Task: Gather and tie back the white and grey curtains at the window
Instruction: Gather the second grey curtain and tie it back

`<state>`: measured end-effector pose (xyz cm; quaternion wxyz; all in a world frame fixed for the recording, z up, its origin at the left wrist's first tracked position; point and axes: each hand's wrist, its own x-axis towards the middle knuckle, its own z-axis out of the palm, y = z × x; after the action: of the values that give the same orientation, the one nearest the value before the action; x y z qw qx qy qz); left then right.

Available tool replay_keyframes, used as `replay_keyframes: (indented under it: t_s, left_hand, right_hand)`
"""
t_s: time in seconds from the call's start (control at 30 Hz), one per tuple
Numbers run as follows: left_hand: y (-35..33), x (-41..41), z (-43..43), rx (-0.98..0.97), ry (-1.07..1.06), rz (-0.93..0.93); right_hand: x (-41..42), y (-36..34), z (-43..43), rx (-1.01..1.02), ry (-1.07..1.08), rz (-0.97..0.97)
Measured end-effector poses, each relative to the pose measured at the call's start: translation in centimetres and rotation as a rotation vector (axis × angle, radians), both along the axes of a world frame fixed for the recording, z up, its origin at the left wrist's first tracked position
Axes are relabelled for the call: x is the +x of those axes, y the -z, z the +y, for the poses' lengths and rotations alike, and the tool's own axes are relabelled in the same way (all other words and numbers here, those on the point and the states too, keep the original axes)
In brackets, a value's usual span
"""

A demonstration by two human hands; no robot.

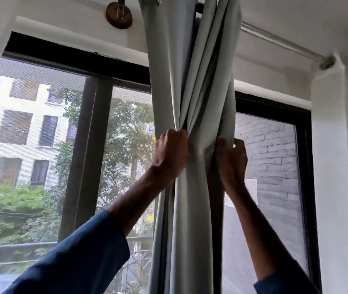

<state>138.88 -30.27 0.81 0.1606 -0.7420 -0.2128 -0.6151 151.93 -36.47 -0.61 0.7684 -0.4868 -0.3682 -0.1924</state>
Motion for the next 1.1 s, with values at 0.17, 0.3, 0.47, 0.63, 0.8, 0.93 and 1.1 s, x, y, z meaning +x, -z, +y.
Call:
replay_keyframes:
  t_s: [0.17, 0.3, 0.47, 0.63, 0.8, 0.93, 1.1]
  left_hand:
    - [0.2, 0.0, -0.8, 0.026, -0.014, -0.015]
    - [0.2, 0.7, -1.2, -0.018, -0.121, 0.022]
    - [1.2, 0.7, -0.2, 0.058, -0.073, -0.014]
    - [1.8, 0.6, 0.2, 0.092, 0.101, -0.081]
    - [1.6, 0.8, -1.2, -0.225, 0.365, -0.228]
    - [0.8, 0.4, -0.9, -0.609, 0.359, -0.138]
    - [0.2, 1.0, 0.7, -0.715, 0.475, 0.029]
  right_hand:
    - [0.2, -0.2, -1.1, -0.06, -0.115, 0.006]
    - [-1.7, 1.1, -0.3, -0.099, 0.153, -0.158]
    - [-2.2, 2.5, 1.5, -0.037, 0.342, -0.272]
    - [-1.4, 3.6, 1.7, 0.047, 0.35, -0.26]
    - [-2.4, 4.8, 2.0, 0.038, 0.494, -0.413]
    - [-3.1, 5.4, 1.8, -0.062, 0.464, -0.525]
    - [-2.6, 6.1, 1.6, -0.152, 0.418, -0.617]
